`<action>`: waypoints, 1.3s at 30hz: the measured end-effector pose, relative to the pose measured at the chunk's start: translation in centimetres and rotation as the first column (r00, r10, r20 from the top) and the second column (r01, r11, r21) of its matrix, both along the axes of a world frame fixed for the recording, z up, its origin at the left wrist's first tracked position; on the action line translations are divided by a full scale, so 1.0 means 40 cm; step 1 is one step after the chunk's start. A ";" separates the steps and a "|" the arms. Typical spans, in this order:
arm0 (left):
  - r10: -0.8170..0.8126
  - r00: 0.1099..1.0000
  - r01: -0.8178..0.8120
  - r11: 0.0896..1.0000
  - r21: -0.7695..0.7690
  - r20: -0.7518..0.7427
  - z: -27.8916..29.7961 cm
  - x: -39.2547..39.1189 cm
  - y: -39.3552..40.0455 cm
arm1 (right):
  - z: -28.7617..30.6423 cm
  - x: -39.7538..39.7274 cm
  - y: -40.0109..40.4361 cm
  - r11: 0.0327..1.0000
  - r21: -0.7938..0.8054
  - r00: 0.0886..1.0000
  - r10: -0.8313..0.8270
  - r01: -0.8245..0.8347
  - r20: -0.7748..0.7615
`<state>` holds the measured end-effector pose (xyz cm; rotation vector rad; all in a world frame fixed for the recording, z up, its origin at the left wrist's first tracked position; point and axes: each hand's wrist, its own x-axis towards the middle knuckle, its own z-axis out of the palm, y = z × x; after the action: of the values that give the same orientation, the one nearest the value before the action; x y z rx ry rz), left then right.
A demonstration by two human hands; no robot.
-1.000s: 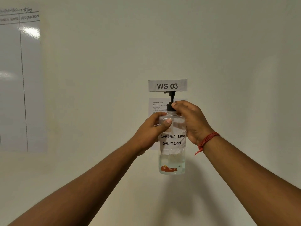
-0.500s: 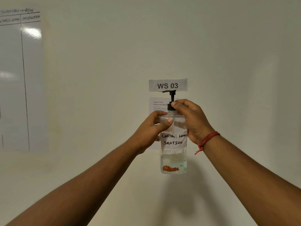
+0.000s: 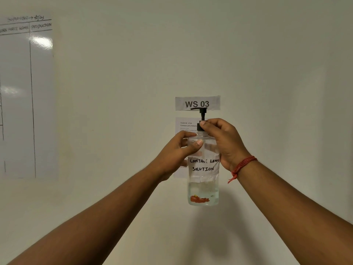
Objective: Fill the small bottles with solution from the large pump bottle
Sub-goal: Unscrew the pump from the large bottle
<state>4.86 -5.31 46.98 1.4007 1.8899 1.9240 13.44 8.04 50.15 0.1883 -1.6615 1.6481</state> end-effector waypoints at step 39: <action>0.019 1.000 -0.019 1.000 -0.023 -0.001 -0.003 0.008 0.005 | -0.010 -0.001 0.011 0.999 -0.036 1.000 0.005 -0.004 0.015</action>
<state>5.17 -5.12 46.85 1.3826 1.9272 1.9034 13.39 8.47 49.73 0.1621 -1.6430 1.6850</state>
